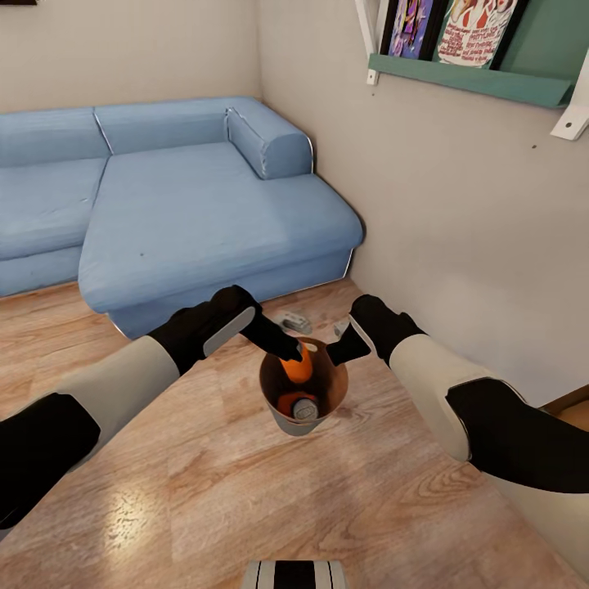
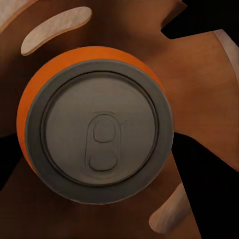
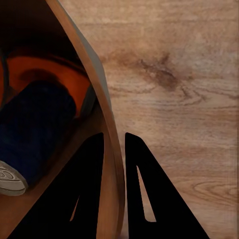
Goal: Put the three can of soda from the living room inside the tash can in the kitchen.
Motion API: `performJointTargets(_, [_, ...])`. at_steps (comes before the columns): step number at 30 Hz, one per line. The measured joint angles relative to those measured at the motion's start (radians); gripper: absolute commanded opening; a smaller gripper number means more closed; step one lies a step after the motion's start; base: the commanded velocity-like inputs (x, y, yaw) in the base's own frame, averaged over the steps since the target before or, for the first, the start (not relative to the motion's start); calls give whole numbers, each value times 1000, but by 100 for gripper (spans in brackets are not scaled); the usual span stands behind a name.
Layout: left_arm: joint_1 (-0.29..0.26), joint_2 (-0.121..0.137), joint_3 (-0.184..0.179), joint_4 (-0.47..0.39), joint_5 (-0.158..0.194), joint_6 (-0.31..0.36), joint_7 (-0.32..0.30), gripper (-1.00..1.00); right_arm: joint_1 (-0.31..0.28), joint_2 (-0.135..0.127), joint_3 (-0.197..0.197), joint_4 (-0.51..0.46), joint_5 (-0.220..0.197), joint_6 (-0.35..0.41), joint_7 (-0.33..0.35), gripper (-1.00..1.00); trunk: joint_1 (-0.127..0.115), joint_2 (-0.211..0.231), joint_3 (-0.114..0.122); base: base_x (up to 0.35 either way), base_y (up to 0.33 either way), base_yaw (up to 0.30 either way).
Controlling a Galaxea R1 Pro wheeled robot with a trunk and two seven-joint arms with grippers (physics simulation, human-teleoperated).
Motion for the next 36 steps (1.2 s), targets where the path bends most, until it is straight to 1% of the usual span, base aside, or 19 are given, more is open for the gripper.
performJointTargets(8, [12,-7,-14,2,0,0,30,-100,0,1,-1,-1,-4,1,0,-100,0,0,0,0,0,0])
performJointTargets(10, [15,-7,-16,5,0,0,31,-100,0,1,-1,-1,-2,0,0,-100,0,0,0,0,0,0])
performJointTargets(16, [21,-13,-20,65,-2,0,34,-100,0,1,-1,-1,-4,1,0,-100,0,0,0,0,0,0])
performJointTargets(26, [21,-21,-20,79,-1,0,34,-100,0,1,-1,0,-2,0,0,-100,0,0,0,0,0,0])
performJointTargets(27, [22,-21,-20,79,-1,0,34,100,0,1,-1,0,-2,0,0,-100,0,0,0,0,0,0])
performJointTargets(36, [27,-21,-20,80,-1,0,34,100,1,1,1,0,0,0,0,-100,0,0,0,0,0,0])
